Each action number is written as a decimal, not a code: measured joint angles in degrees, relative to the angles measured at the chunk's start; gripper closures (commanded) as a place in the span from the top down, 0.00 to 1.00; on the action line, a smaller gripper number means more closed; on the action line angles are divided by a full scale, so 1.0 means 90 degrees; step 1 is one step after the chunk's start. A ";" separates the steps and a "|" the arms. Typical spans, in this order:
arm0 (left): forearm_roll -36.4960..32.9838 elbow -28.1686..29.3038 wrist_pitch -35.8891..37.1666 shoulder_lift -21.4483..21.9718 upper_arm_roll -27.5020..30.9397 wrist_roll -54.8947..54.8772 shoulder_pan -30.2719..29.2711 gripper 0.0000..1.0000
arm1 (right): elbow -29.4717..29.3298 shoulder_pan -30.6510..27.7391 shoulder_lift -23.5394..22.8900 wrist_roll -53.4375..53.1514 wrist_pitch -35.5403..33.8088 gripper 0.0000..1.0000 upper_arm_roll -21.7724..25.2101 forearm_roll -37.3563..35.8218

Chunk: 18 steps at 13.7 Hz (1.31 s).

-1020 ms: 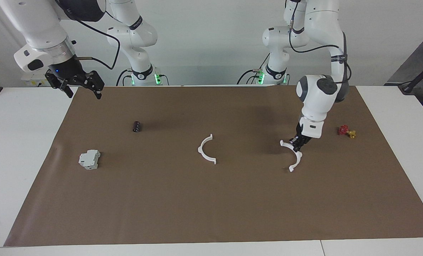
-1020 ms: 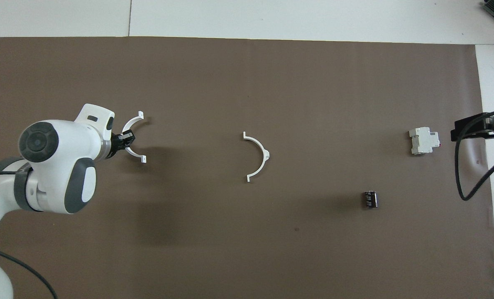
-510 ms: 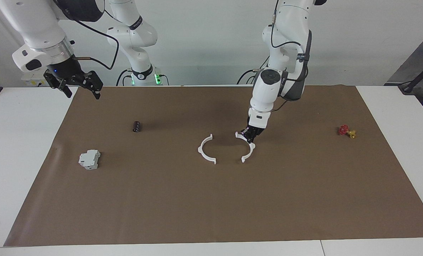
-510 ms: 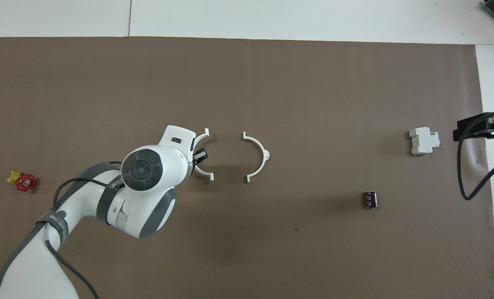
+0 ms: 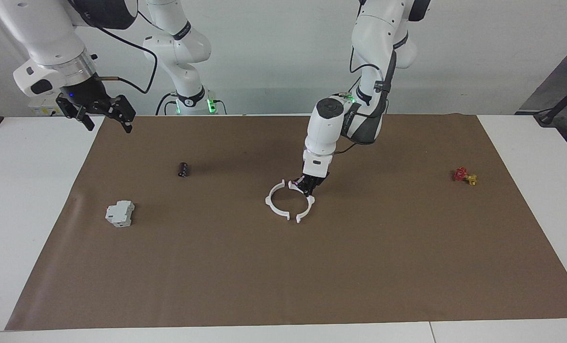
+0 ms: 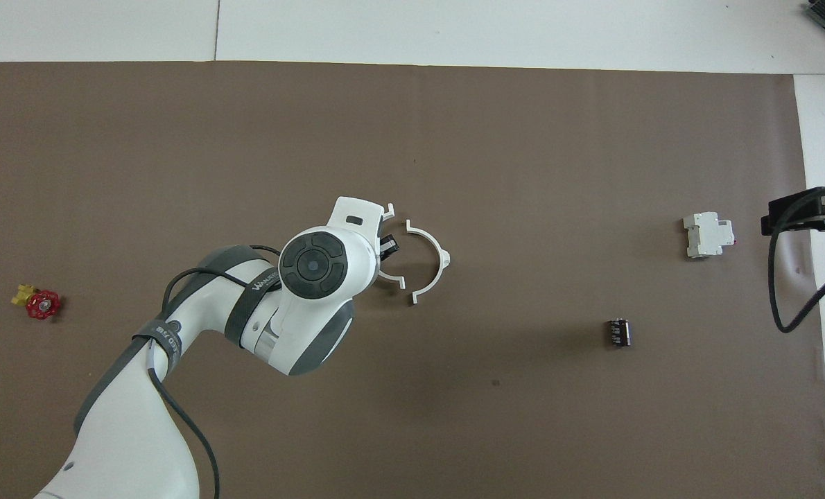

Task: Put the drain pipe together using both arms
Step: 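Carry the clamp half with the left gripper onto the centered half, then press the held clamp half down to join the two halves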

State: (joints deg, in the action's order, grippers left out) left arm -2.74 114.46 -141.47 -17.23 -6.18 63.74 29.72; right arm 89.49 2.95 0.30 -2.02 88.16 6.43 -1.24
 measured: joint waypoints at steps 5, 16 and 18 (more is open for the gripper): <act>-0.0840 -0.0014 0.0616 -0.0006 -0.0002 0.0886 0.0238 0.00 | 0.0000 -0.0004 0.0000 0.0000 0.0002 1.00 0.0000 0.0000; -0.0949 -0.0067 0.0460 -0.0015 -0.0005 0.1287 0.0376 0.00 | 0.0000 -0.0004 0.0000 0.0000 0.0003 1.00 0.0000 0.0000; -0.0951 -0.0066 0.0421 -0.0068 -0.0004 0.1288 0.0426 0.00 | 0.0000 -0.0005 0.0000 0.0000 0.0003 1.00 0.0000 0.0000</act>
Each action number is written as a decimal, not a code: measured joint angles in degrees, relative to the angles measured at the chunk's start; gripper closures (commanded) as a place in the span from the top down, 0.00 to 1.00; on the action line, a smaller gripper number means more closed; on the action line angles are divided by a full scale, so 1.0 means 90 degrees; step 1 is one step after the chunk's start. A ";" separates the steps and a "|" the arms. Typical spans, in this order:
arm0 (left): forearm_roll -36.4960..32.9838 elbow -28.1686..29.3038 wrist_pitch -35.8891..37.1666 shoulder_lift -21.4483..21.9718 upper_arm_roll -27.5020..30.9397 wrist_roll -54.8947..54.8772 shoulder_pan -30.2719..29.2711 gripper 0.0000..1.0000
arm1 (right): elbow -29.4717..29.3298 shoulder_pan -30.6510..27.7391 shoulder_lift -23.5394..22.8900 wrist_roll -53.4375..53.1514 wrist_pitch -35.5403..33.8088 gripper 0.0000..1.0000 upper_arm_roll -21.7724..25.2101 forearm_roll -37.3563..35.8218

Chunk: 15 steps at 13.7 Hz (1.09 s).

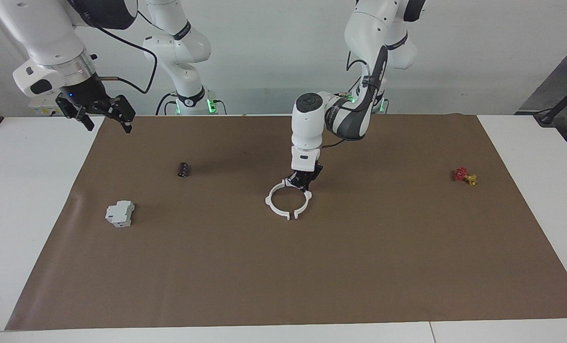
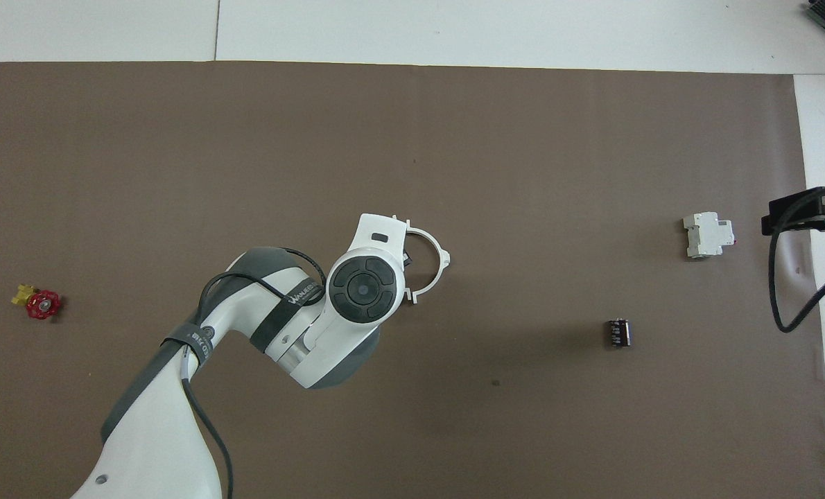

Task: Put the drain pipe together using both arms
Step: 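Press the held clamp half down to join the two halves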

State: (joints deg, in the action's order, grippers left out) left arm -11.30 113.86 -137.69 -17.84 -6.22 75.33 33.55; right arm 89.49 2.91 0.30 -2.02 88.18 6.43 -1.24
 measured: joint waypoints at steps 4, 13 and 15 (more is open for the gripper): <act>-0.0035 0.0000 -0.0071 -0.0129 0.0004 0.0010 0.0061 0.00 | 0.0000 0.0000 0.0000 0.0000 0.0002 1.00 0.0000 0.0000; -0.0111 0.0000 -0.0078 -0.0136 -0.0005 0.0011 0.0082 0.00 | 0.0000 -0.0001 0.0000 0.0000 0.0004 1.00 0.0000 0.0000; -0.0112 0.0000 -0.0085 -0.0136 -0.0007 0.0011 0.0085 0.00 | 0.0000 -0.0001 0.0000 0.0000 0.0004 1.00 0.0000 0.0000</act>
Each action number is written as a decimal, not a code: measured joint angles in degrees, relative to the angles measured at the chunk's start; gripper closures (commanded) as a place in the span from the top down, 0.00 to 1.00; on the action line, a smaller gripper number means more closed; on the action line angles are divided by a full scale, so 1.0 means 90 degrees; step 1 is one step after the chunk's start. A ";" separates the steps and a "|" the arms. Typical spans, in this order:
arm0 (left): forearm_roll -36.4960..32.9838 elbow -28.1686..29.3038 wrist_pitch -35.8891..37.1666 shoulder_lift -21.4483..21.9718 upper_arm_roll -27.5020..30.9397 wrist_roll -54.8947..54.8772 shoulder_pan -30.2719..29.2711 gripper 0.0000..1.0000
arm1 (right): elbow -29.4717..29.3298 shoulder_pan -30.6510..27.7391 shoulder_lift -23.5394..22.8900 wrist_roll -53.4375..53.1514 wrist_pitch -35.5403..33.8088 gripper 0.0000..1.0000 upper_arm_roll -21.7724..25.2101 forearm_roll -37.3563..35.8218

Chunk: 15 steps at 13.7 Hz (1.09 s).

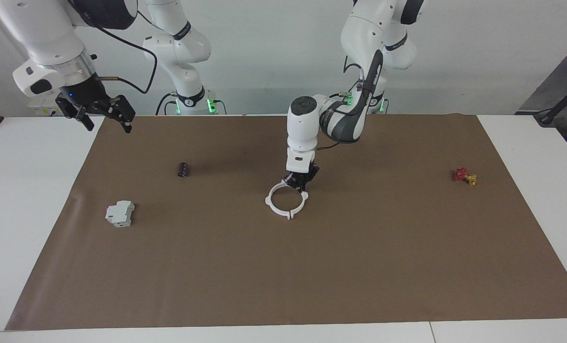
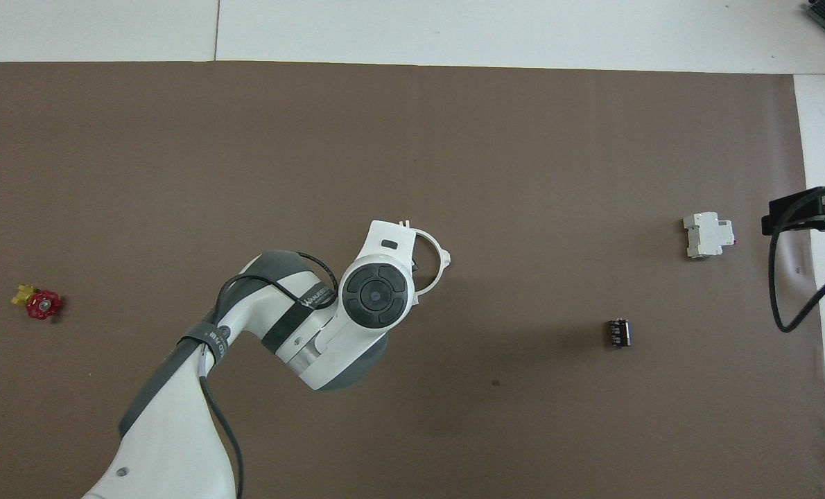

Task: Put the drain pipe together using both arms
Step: 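Press the held clamp half down to join the two halves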

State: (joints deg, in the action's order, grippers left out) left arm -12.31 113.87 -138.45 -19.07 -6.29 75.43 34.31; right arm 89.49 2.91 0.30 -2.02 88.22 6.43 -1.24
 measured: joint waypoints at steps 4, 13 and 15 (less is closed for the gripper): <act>-0.0001 0.0000 -0.0051 0.0000 0.0000 0.0000 0.0001 0.00 | 0.0000 0.0000 0.0000 0.0000 0.0000 1.00 0.0000 0.0000; -0.0007 0.0000 -0.0079 -0.0006 -0.0002 -0.0001 0.0011 1.00 | 0.0000 0.0000 0.0000 0.0000 0.0001 1.00 0.0000 0.0000; -0.0008 0.0000 -0.0081 -0.0007 -0.0002 -0.0001 0.0011 1.00 | 0.0000 0.0000 0.0000 0.0000 0.0001 1.00 0.0000 0.0000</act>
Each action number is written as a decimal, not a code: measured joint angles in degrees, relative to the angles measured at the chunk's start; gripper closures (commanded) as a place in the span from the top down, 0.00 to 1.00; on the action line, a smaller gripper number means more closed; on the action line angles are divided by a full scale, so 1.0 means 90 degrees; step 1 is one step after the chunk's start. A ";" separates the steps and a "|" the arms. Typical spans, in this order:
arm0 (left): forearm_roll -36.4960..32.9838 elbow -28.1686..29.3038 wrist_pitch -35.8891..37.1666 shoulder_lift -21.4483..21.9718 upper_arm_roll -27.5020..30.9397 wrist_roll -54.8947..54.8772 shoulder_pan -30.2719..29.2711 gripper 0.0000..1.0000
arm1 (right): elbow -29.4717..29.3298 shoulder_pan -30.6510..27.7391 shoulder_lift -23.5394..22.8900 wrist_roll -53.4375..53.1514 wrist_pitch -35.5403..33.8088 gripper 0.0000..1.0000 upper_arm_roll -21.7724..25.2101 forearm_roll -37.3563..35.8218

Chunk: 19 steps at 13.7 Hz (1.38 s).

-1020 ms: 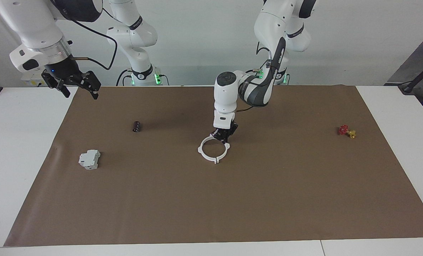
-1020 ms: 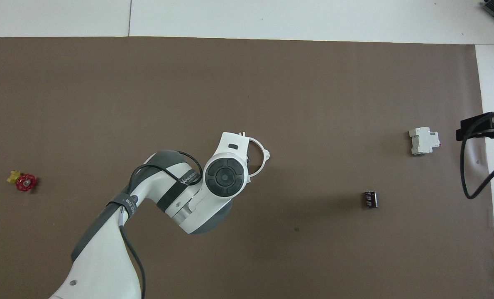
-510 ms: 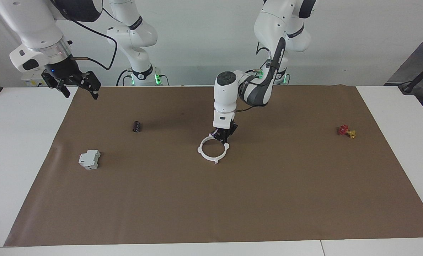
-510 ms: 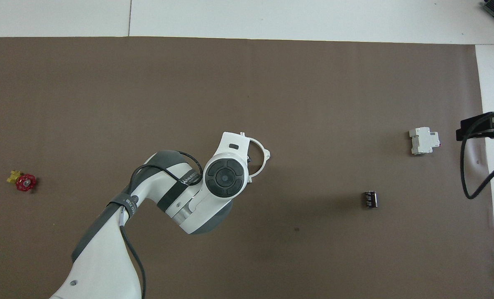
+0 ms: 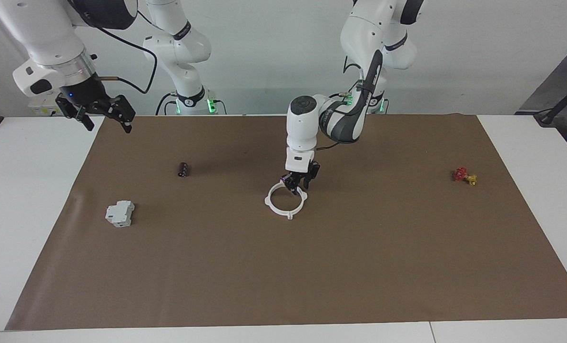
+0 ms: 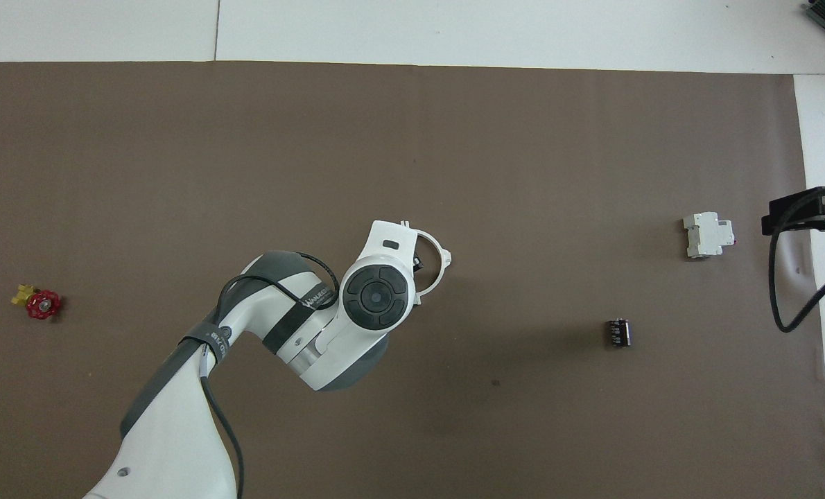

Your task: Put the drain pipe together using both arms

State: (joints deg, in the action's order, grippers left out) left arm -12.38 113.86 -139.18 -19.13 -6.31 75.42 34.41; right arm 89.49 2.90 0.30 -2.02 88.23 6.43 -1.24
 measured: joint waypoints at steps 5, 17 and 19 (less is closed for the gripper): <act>-0.0004 -0.0005 0.0054 -0.0005 0.0005 -0.0013 0.0000 1.00 | 0.0000 0.0000 0.0000 0.0000 0.0000 1.00 0.0000 0.0000; 0.0215 -0.0680 0.2781 0.1313 0.0175 -0.4235 -0.2279 1.00 | 0.0005 0.0000 0.0000 0.0000 0.0000 1.00 -0.0001 0.0000; 0.0397 -0.0682 0.2979 0.1415 0.0183 -0.5302 -0.2755 1.00 | 0.0005 0.0000 0.0000 0.0000 0.0000 1.00 -0.0001 0.0000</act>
State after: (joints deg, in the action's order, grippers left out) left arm -8.81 107.73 -112.37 -6.40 -4.66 27.71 9.62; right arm 89.54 2.90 0.29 -2.02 88.22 6.43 -1.24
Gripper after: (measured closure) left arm 0.000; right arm 0.000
